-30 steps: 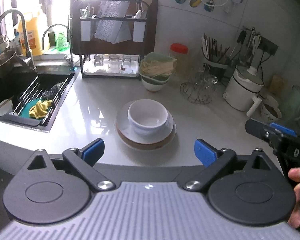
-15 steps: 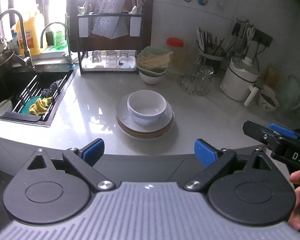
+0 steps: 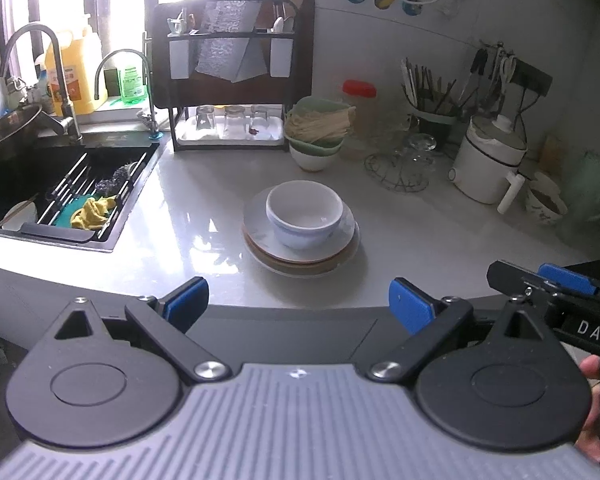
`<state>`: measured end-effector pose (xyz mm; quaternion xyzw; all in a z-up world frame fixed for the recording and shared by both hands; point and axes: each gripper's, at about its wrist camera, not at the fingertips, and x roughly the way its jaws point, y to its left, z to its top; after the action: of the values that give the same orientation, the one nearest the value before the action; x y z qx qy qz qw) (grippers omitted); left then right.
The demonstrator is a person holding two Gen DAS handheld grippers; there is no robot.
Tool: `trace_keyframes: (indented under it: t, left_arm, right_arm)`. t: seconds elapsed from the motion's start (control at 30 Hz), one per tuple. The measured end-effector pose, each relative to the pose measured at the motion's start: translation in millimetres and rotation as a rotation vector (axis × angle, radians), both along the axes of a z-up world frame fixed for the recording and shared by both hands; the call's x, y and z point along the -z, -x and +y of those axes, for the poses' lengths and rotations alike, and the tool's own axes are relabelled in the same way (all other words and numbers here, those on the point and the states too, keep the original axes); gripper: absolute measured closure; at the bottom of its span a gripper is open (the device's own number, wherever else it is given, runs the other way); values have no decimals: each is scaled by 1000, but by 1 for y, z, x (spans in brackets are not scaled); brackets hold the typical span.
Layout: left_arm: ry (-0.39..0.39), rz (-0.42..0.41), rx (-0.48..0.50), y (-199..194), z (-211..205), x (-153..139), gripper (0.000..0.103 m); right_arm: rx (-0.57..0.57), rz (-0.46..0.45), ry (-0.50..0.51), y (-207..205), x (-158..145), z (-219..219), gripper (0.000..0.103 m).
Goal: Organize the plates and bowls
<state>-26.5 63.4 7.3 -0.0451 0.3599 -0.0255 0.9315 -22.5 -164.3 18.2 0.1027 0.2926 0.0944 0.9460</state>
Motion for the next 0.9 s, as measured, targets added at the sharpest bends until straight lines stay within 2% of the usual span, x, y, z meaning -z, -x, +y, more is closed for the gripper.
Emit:
trace_keyframes:
  t: [0.33,0.9]
  left_arm:
    - [-22,-17,-12,4,1,6,4]
    - [-13,-50,-70,1,17,8,3]
  right_arm:
    - [-31,-3,12,-6,0,3,18]
    - [-44,-15,34,-16,3,11,18]
